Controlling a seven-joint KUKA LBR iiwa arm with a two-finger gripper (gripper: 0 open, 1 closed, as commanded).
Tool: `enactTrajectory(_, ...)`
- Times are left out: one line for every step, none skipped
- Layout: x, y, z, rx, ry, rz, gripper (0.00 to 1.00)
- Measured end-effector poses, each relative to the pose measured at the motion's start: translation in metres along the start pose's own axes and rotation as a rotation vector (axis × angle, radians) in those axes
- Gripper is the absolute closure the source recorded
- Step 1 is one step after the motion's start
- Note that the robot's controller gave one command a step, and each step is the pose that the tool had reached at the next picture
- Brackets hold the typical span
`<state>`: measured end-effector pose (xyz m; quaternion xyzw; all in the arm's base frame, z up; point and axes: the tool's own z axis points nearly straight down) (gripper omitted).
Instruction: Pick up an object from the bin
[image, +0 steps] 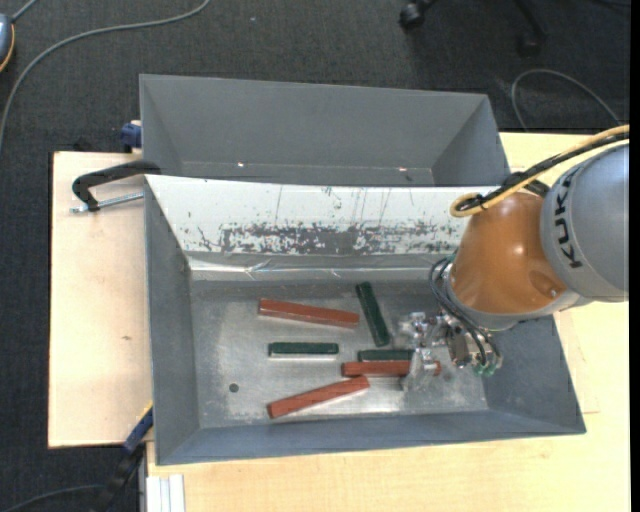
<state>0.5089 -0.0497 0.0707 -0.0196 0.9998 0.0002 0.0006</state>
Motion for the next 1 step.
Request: enactTrajectory(-0.0071,0.0137,-0.1549,0.001,-0.013,-0.033,1.00)
